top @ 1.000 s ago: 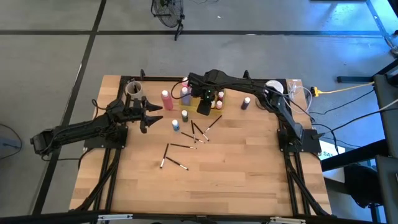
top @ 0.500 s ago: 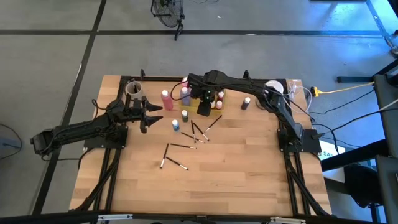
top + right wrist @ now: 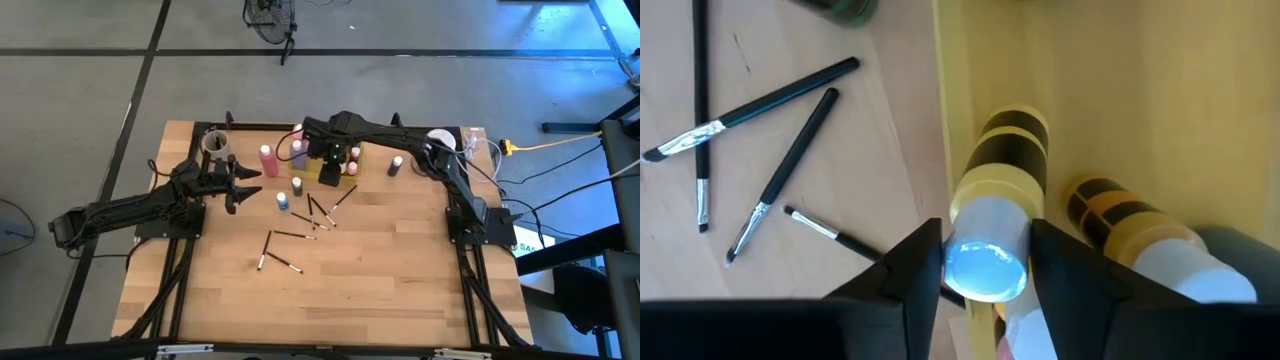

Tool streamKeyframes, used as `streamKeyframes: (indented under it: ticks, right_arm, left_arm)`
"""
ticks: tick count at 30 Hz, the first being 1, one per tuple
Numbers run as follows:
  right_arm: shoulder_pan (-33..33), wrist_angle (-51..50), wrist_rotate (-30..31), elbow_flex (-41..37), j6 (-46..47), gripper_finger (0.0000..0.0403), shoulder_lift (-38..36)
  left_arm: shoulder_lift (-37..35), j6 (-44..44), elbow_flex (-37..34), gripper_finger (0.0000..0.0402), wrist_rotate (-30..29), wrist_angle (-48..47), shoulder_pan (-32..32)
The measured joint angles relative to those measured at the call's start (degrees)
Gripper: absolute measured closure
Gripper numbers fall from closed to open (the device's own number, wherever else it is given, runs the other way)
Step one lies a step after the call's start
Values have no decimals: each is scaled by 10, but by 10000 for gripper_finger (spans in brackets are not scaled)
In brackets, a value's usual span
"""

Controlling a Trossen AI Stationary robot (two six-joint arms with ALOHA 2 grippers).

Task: Pick & Place Paint Supplies
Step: Put the small light yellow paint bottle into the yellow bin

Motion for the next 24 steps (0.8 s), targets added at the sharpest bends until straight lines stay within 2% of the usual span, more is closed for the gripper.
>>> streamKeyframes:
  ticks: [9, 24]
  right_arm:
    - [-6, 8, -1, 0, 0, 257, 0]
    - [-6, 23, 1, 0, 0, 215, 0]
  left_arm:
    - [0, 0, 0, 153, 0, 0, 0]
    - [0, 0, 0, 153, 14, 0, 0]
